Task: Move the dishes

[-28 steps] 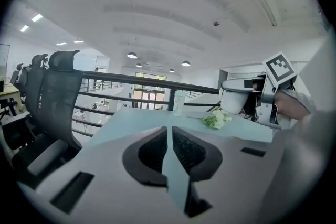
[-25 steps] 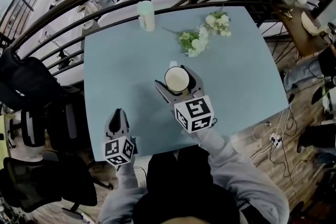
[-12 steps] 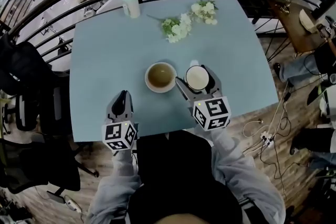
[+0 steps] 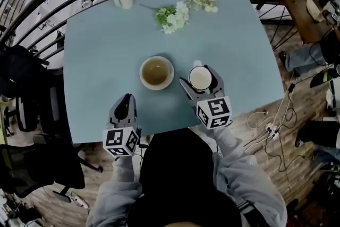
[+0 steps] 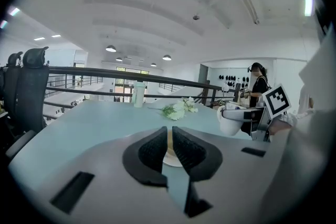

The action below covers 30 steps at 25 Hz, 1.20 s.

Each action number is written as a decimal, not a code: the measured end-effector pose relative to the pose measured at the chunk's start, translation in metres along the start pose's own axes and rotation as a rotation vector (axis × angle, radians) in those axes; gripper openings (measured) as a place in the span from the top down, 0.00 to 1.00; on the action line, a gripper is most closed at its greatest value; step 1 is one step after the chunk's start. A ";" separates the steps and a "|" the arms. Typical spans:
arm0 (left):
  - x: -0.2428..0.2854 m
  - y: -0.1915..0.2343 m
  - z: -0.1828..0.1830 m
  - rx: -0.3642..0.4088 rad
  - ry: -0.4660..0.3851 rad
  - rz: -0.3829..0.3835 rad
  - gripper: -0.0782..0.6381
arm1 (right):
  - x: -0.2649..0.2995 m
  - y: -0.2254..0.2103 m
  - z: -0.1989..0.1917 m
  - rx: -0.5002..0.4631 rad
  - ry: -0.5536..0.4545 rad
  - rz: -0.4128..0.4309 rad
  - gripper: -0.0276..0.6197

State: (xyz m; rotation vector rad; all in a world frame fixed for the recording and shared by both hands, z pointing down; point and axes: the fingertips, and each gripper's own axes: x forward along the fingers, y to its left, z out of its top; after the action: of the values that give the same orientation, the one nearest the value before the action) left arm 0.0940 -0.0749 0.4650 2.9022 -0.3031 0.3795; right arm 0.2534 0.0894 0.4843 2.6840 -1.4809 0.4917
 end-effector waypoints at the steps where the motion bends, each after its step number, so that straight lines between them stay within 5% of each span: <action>1: 0.003 0.000 -0.001 -0.002 0.009 -0.002 0.83 | 0.005 -0.004 -0.005 0.001 0.003 -0.001 0.30; 16: 0.034 0.045 -0.033 -0.064 0.063 0.022 0.83 | 0.085 -0.023 -0.051 -0.091 0.048 0.035 0.30; 30: 0.037 0.055 -0.039 -0.071 0.085 0.026 0.83 | 0.090 -0.028 -0.069 -0.118 0.071 0.057 0.30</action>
State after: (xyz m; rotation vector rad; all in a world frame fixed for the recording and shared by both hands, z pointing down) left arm 0.1079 -0.1250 0.5218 2.8063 -0.3336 0.4845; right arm 0.3039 0.0435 0.5791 2.5142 -1.5209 0.4811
